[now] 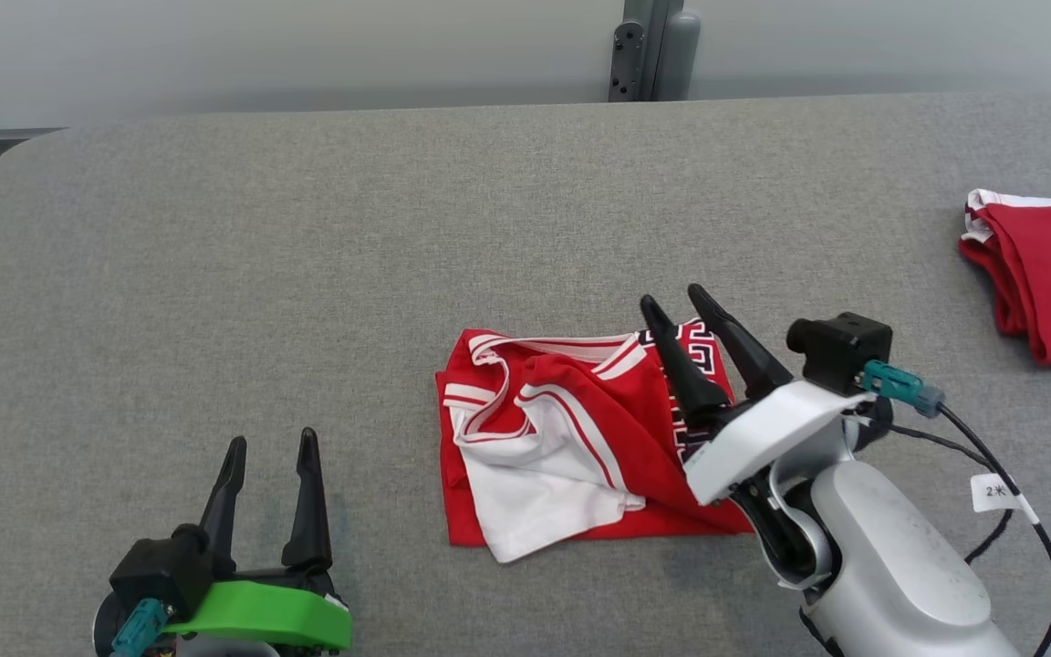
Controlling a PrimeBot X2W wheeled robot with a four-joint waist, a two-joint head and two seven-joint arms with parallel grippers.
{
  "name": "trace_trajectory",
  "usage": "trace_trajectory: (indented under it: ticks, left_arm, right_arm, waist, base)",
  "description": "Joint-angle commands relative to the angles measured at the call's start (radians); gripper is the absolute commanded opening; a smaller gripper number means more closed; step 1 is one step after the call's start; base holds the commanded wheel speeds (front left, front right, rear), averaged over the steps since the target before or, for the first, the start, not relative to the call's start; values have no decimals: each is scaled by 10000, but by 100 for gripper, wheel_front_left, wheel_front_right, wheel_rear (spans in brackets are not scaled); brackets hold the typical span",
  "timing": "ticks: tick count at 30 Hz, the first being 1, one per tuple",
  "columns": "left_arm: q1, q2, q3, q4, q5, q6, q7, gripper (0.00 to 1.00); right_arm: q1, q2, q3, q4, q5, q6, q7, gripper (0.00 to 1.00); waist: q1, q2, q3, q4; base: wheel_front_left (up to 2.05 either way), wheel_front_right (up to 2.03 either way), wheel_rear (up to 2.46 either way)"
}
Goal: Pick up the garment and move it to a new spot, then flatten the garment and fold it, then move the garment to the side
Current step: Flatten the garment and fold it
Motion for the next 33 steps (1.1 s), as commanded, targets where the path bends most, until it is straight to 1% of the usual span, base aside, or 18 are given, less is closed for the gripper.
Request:
trace_trajectory:
  ticks: [1, 2, 4, 8, 12, 15, 18, 28, 33]
  left_arm:
    - [38, 11, 27, -45, 158, -31, -27, 100]
    - [29, 11, 31, -61, 159, -29, -27, 100]
    - [-15, 11, 27, -80, 126, -22, -27, 100]
    - [-145, 11, 1, -114, 131, 7, -27, 100]
    - [-176, 11, 50, -121, 103, 17, -27, 100]
    - [-206, 11, 75, -115, 92, 21, -27, 100]
    - [-245, 11, 104, -138, 79, 26, -27, 100]
    - [-306, 11, 162, -141, 33, 22, -27, 100]
    - [-321, 11, 201, -154, -30, 69, -27, 100]
  right_arm:
    - [271, -51, -260, 60, -235, 2, 52, 6]
    - [405, -36, -424, 118, -371, 1, 93, 0]
    - [632, 3, -688, 269, -546, 1, 196, 0]
    - [869, 57, -874, 787, -753, 2, 429, 0]
    - [848, 156, -808, 1377, -744, 1, 522, 0]
    - [637, 260, -546, 1834, -626, 1, 524, 0]
    - [395, 353, -33, 2105, -494, 1, 419, 0]
    - [-181, 436, 2816, 2579, 336, 1, 414, 0]
    - [-445, 434, 3861, 2919, 592, 1, 323, 0]
  waist:
    - [0, 0, 30, 10]
    - [0, 0, 51, 17]
    - [0, 0, 97, 61]
    - [0, 0, 199, 242]
    - [0, 0, 267, 449]
    - [0, 0, 298, 598]
    - [0, 0, 317, 711]
    - [0, 0, 373, 870]
    - [0, 0, 415, 822]
  base:
    - [0, 0, 0]
    - [0, 0, 0]
    - [0, 0, 0]
    - [0, 0, 0]
    - [0, 0, 0]
    - [0, 0, 0]
    - [0, 0, 0]
    - [0, 0, 0]
    - [0, 0, 0]
